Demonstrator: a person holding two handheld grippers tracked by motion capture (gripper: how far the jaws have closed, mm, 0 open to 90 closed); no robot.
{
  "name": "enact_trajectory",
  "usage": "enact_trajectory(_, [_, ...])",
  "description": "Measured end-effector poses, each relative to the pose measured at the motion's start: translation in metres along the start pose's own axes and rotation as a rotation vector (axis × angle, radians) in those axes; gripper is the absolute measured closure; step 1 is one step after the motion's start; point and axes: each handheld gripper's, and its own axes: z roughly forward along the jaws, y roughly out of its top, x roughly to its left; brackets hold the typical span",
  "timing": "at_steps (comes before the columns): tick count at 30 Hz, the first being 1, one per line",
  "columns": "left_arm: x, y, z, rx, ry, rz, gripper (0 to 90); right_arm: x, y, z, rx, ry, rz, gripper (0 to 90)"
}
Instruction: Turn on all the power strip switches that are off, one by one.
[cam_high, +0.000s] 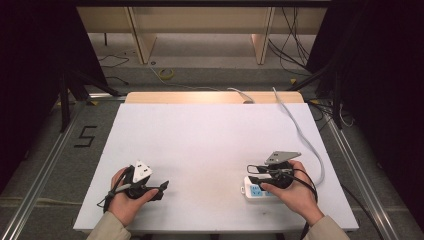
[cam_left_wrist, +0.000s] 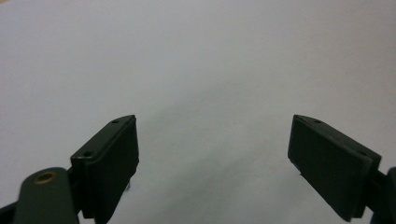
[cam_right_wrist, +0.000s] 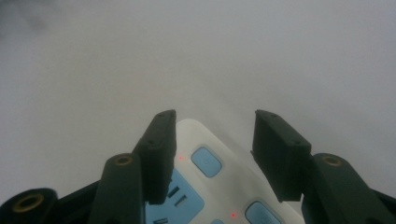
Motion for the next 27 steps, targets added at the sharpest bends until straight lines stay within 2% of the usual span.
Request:
enact_trajectory(11, [0.001,-0.001,0.0,0.012,-0.004,0.005,16.0,-0.006,-0.009,-0.006,-0.039,-0.005,0.003,44.7])
enact_trajectory(27, [0.002,-0.003,-0.001,0.024,-0.006,0.002,15.8,-0.01,-0.018,-0.012,-0.054,-0.015,0.024,43.8])
